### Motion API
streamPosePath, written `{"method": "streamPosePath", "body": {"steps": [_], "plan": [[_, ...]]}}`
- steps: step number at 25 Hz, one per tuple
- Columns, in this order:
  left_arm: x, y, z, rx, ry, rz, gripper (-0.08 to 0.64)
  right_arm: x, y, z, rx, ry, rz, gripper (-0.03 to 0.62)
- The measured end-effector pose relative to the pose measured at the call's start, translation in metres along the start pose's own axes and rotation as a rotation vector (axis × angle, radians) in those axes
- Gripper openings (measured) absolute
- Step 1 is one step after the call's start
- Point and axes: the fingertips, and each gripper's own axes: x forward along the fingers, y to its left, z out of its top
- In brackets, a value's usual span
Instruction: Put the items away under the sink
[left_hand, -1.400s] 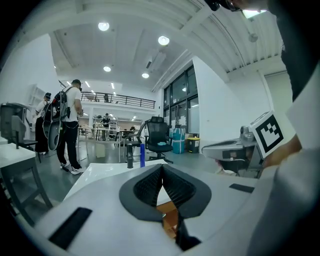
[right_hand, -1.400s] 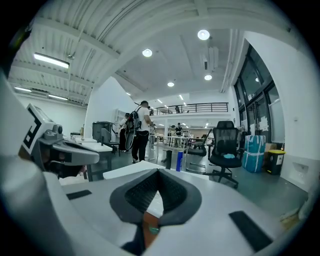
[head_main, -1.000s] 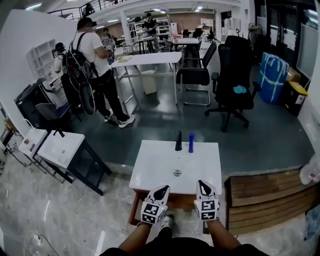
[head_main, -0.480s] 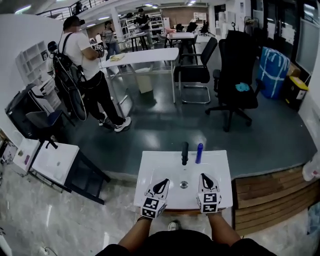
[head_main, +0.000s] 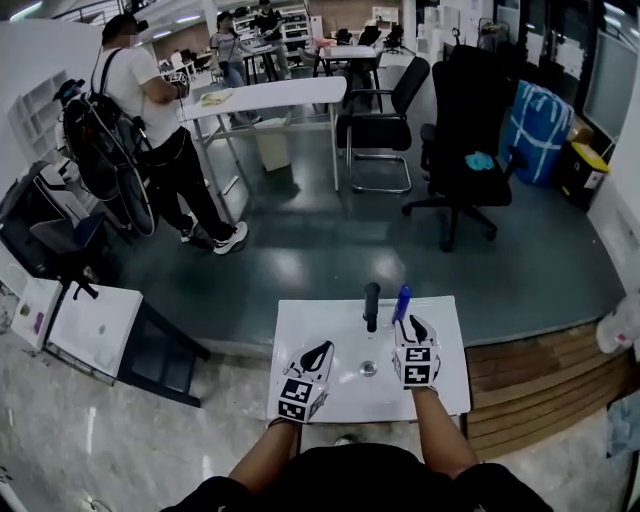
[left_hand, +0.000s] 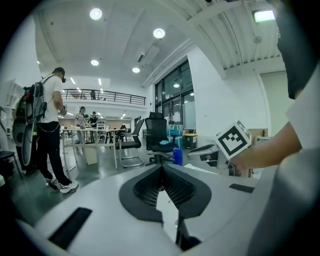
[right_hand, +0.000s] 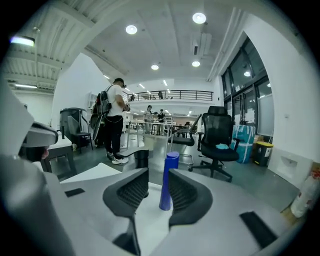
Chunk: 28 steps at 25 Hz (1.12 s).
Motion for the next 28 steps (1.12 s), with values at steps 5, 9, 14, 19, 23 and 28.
{"method": "streamPosePath", "body": {"steps": [5, 9, 14, 19, 23, 28], "plan": [[0.004, 0.015, -0.007, -0.013, 0.007, -0.002, 0.019, 0.043, -0.011, -0.011, 0.057, 0.092, -0.009, 0.233], [0.008, 0.028, -0.016, -0.027, 0.023, 0.003, 0.019, 0.077, -0.021, -0.03, 0.07, 0.15, -0.074, 0.261], [0.013, 0.036, -0.018, -0.034, 0.032, -0.005, 0.02, 0.096, -0.028, -0.041, 0.075, 0.178, -0.138, 0.211], [0.02, 0.038, -0.021, -0.037, 0.036, -0.006, 0.018, 0.096, -0.024, -0.039, 0.085, 0.143, -0.133, 0.159], [0.022, 0.035, -0.018, -0.033, 0.037, -0.007, 0.02, 0.088, -0.023, -0.03, 0.074, 0.111, -0.127, 0.155], [0.022, 0.021, -0.014, -0.031, 0.032, 0.001, 0.02, 0.056, -0.031, -0.005, 0.044, 0.034, -0.109, 0.155]]}}
